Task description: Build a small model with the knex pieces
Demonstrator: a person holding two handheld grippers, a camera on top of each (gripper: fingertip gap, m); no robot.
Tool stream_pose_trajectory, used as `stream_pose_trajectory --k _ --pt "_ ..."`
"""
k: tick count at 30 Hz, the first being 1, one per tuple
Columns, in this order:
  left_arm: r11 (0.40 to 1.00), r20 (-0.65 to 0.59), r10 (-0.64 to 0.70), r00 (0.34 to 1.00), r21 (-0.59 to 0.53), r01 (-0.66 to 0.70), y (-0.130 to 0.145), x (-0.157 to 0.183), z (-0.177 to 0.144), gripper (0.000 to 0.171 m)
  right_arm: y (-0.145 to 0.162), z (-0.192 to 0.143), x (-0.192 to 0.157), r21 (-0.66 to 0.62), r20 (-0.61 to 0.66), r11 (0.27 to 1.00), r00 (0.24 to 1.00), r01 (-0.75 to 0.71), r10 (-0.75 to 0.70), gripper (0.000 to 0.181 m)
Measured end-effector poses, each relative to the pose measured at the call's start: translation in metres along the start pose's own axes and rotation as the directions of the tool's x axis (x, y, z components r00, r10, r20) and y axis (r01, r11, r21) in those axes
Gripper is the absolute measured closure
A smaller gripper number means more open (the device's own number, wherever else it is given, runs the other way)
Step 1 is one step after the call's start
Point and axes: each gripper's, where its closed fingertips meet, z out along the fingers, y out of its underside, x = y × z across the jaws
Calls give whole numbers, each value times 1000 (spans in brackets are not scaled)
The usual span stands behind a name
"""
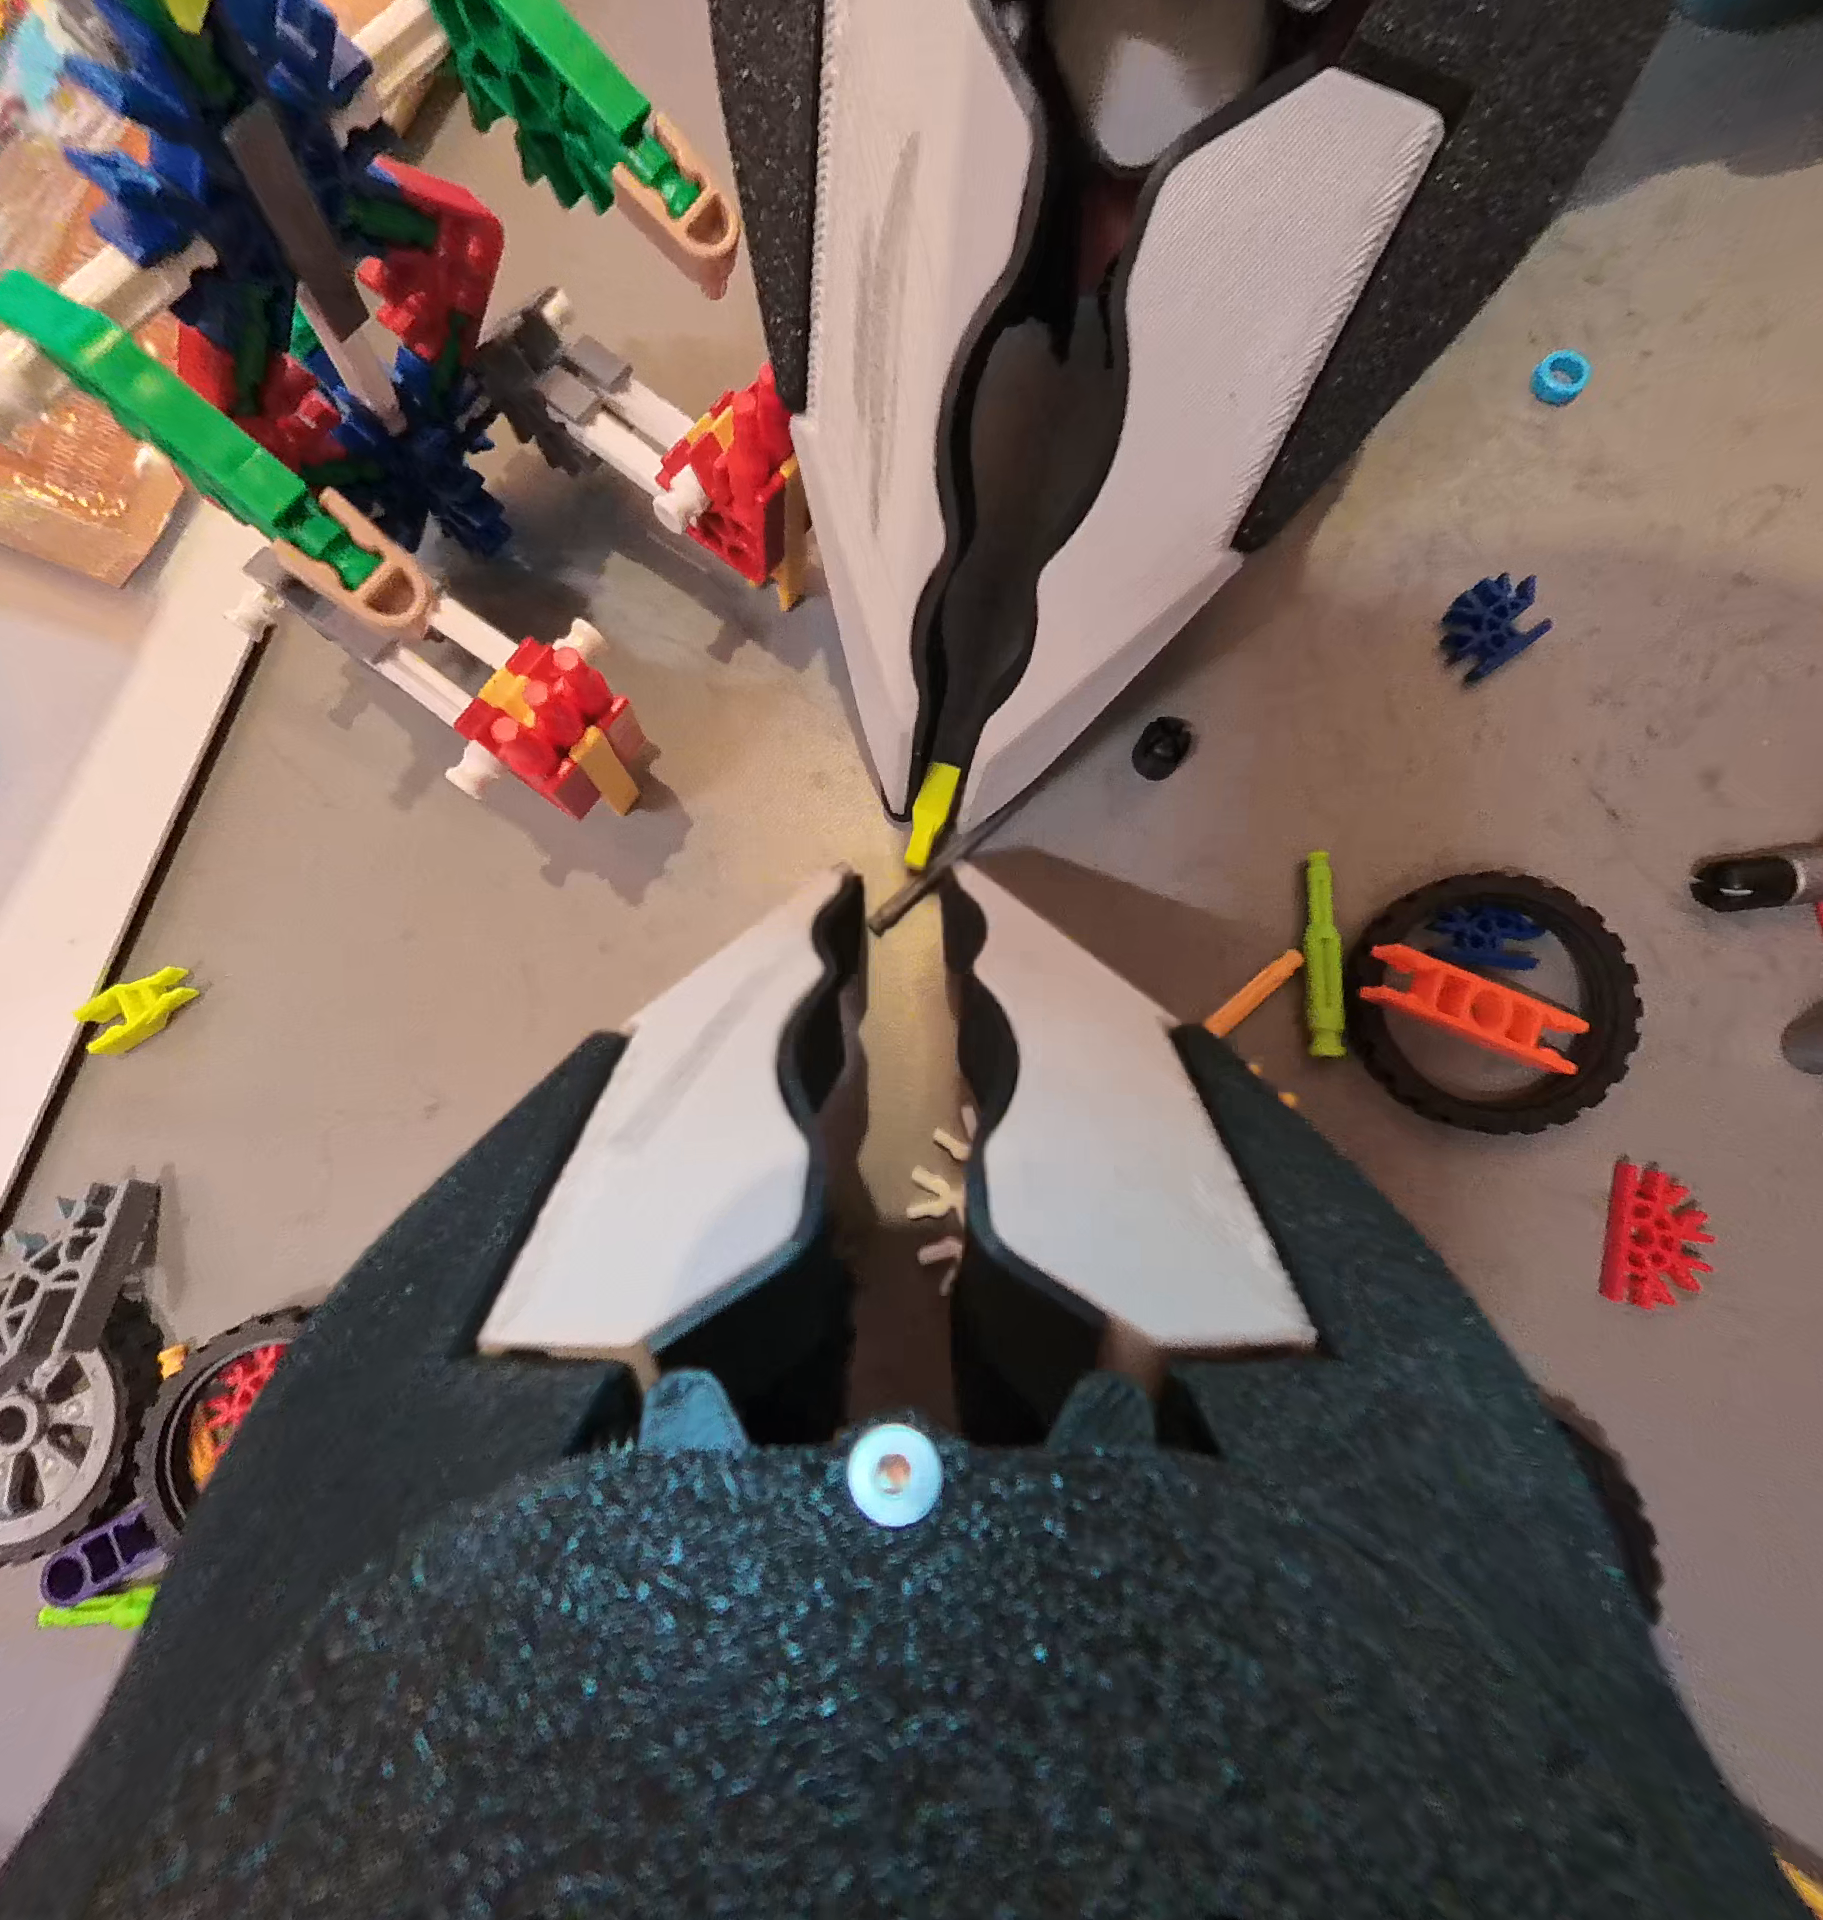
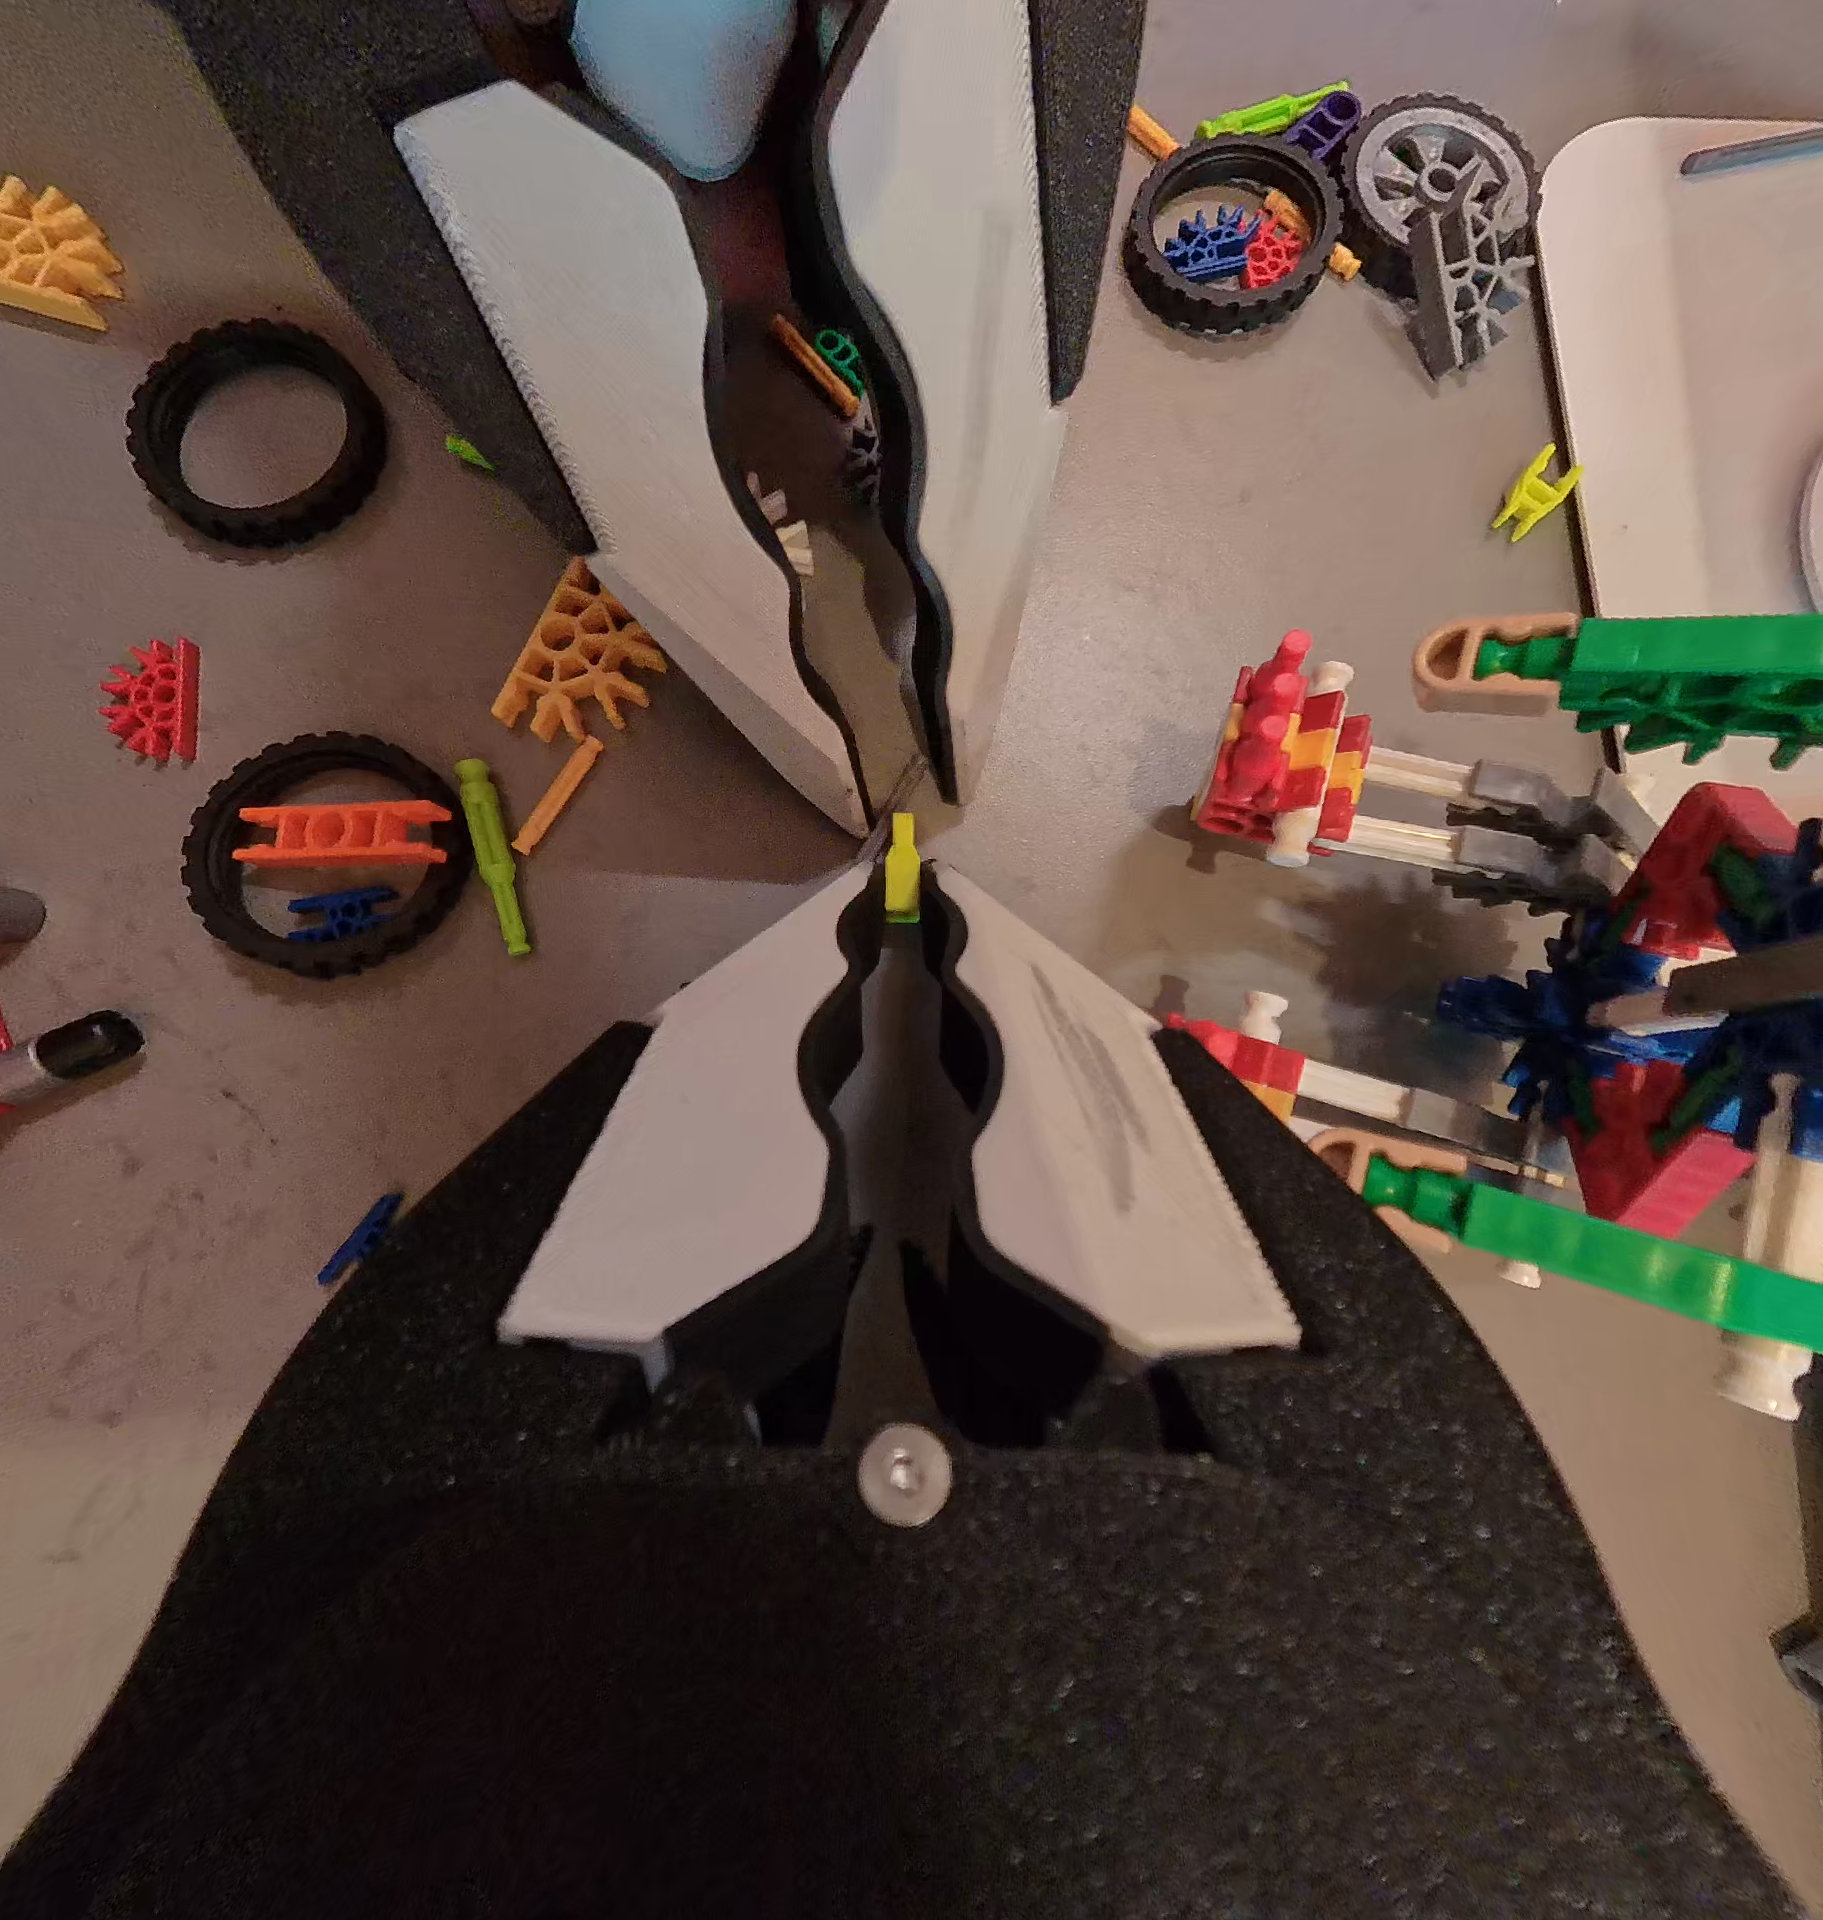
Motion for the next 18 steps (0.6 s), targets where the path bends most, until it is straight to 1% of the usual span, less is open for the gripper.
stream_pose_trajectory --k 1,6,11,14,18 --pt "1000 4 7 1000 1 -7 0 0 0 159 0 0 0 0 0 1000 1000 1 -1 175" --pt "1000 32 9 999 -12 -9 2 -6 -2 149 0 0 0 0 3 1000 1000 2 -2 175" --pt "1000 60 2 998 9 -2 3 -10 -20 141 0 0 0 6 7 1000 1000 -3 3 175" --pt "1000 51 -5 999 -16 6 14 -10 -28 142 0 0 0 10 11 1000 1000 -7 6 175" --pt "1000 58 14 998 -21 -13 17 -4 -24 142 1 -1 0 6 10 1000 1000 -5 5 175"
